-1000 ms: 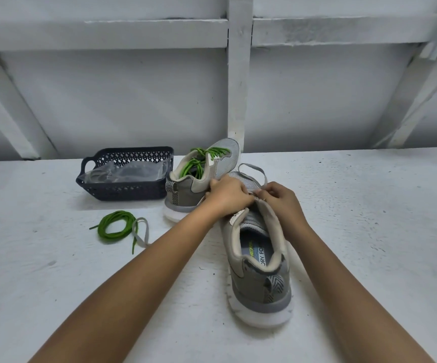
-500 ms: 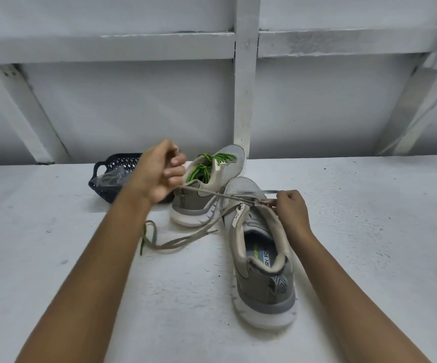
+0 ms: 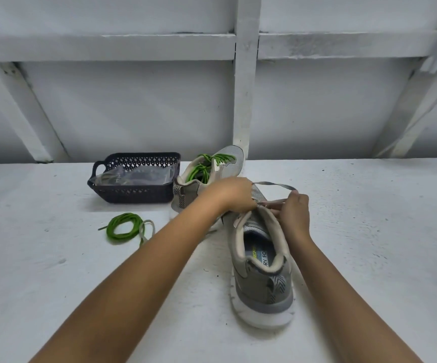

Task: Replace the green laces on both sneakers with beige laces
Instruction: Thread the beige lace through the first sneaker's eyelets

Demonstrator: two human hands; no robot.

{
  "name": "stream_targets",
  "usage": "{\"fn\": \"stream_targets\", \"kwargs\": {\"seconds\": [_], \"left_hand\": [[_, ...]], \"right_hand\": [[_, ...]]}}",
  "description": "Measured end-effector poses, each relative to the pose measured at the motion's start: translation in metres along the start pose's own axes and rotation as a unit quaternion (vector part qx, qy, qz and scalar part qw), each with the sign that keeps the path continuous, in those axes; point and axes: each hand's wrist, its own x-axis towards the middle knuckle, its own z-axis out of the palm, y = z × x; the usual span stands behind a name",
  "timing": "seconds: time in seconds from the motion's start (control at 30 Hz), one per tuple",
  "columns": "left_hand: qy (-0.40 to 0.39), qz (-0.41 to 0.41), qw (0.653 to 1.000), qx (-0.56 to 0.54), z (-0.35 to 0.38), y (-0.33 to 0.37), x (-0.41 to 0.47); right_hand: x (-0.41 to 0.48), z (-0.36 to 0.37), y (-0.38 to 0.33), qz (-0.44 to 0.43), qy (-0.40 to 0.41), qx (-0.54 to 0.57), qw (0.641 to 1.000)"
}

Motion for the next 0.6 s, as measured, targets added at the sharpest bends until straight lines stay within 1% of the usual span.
{"fn": "stream_targets", "kwargs": {"seconds": [0.1, 0.2, 0.33, 0.43, 0.47, 0.53, 0.6], "left_hand": [[0.022, -0.023, 0.999, 0.03, 0.003, 0.001, 0.01], [0.009, -0.031, 0.999, 0.005, 0.004, -0.001, 0.014], [0.035, -0.038, 0.992, -0.115, 0.004, -0.009, 0.014], [0.03, -0.018, 0.97, -0.241, -0.006, -0.019, -0.001], [0.013, 0.003, 0.955, -0.298, -0.01, -0.025, -0.009], [-0.042, 0.085, 0.914, -0.395, -0.018, -0.04, -0.028], [-0.1, 0.185, 0.875, -0.436, -0.025, -0.055, -0.046]], "right_hand": [[0.0, 0.0, 0.001, 0.002, 0.004, -0.001, 1.0], [-0.001, 0.001, 0.0, 0.002, 0.005, -0.011, 1.0], [-0.004, -0.001, -0.006, 0.004, 0.005, -0.032, 0.999], [-0.007, -0.003, -0.01, -0.008, 0.0, -0.05, 0.999], [-0.007, -0.003, -0.011, -0.008, -0.002, -0.056, 0.998], [-0.007, -0.003, -0.011, -0.007, -0.006, -0.059, 0.998], [-0.004, -0.003, -0.009, -0.004, -0.009, -0.069, 0.998]]}}
